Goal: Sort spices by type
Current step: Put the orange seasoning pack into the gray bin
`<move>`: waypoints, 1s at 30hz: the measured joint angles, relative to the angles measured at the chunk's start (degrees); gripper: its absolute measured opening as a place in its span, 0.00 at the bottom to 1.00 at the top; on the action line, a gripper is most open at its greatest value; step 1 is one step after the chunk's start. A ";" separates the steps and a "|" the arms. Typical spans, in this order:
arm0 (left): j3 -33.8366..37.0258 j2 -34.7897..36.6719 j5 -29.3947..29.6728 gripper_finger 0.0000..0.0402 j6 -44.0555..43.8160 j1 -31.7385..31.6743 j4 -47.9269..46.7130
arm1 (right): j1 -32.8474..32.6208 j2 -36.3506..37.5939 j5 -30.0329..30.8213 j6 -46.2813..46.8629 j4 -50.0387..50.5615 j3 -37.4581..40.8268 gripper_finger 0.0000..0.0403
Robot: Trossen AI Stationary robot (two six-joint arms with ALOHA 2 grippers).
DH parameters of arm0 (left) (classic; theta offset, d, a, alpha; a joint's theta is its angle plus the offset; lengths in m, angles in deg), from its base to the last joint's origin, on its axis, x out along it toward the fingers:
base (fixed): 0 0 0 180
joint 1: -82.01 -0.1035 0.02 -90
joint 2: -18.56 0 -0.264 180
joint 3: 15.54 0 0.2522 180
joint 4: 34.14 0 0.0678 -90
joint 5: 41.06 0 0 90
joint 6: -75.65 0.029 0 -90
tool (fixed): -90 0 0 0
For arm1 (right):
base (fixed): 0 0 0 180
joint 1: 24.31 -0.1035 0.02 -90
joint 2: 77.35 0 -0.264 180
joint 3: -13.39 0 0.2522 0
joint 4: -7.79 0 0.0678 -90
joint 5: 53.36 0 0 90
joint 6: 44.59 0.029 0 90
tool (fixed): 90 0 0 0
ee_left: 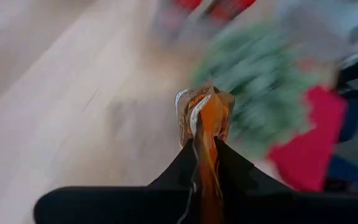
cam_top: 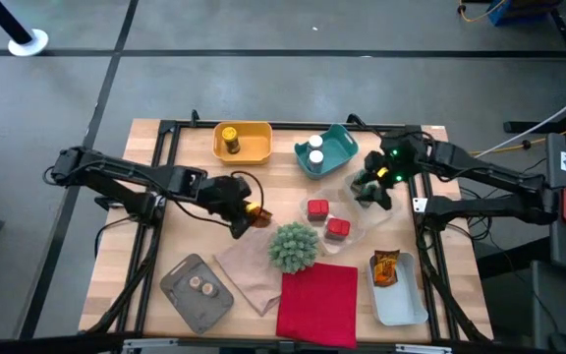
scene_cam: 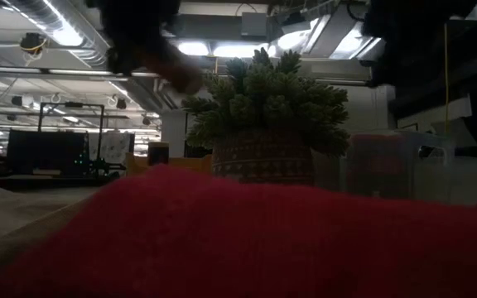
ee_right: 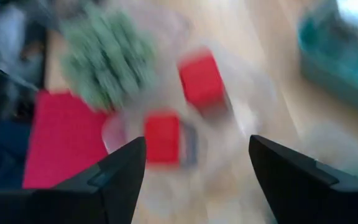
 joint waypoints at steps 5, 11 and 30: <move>0.00 -0.15 0.00 0.01 6.16 0.05 9.86 | -0.02 -0.76 -5.17 0.74 -22.18 4.43 0.71; 0.07 -1.75 0.42 0.03 9.66 0.05 15.80 | -0.44 -4.30 -8.46 3.11 -38.44 5.26 0.71; 0.11 -15.62 1.09 0.02 14.89 0.00 37.54 | -16.32 -13.05 4.01 2.30 -52.48 5.26 0.71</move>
